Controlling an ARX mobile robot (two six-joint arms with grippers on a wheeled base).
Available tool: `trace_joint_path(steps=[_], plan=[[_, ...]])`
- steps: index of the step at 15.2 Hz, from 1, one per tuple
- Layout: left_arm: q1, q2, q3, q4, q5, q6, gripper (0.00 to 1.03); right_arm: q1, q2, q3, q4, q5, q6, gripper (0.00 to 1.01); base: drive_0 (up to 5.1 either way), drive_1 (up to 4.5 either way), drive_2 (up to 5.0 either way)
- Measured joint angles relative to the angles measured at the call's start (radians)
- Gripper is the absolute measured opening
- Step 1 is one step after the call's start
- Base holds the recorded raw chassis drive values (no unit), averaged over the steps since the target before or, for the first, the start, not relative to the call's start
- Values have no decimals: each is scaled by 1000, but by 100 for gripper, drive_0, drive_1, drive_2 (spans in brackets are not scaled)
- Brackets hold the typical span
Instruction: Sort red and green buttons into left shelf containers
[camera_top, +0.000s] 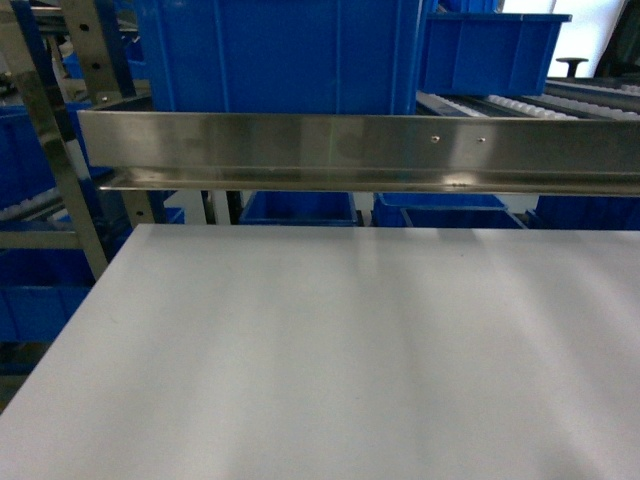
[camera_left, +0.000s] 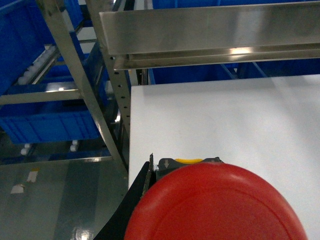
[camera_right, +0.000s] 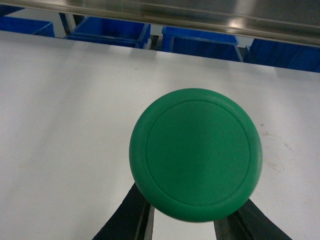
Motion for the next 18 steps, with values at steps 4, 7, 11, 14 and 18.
trace_joint_path(steps=[4, 7, 11, 14, 18], plan=[[0, 0, 0, 0, 0, 0, 26, 0, -1, 0, 1, 0, 0, 24, -489, 252, 252], [0, 0, 0, -1, 0, 0, 26, 0, -1, 0, 2, 0, 0, 24, -492, 249, 249], [0, 0, 0, 0, 0, 0, 26, 0, -1, 0, 0, 0, 0, 24, -500, 241, 241], [0, 0, 0, 0, 0, 0, 26, 0, -1, 0, 1, 0, 0, 24, -492, 249, 249], [0, 0, 0, -1, 0, 0, 26, 0, -1, 0, 2, 1, 0, 24, -494, 247, 247]])
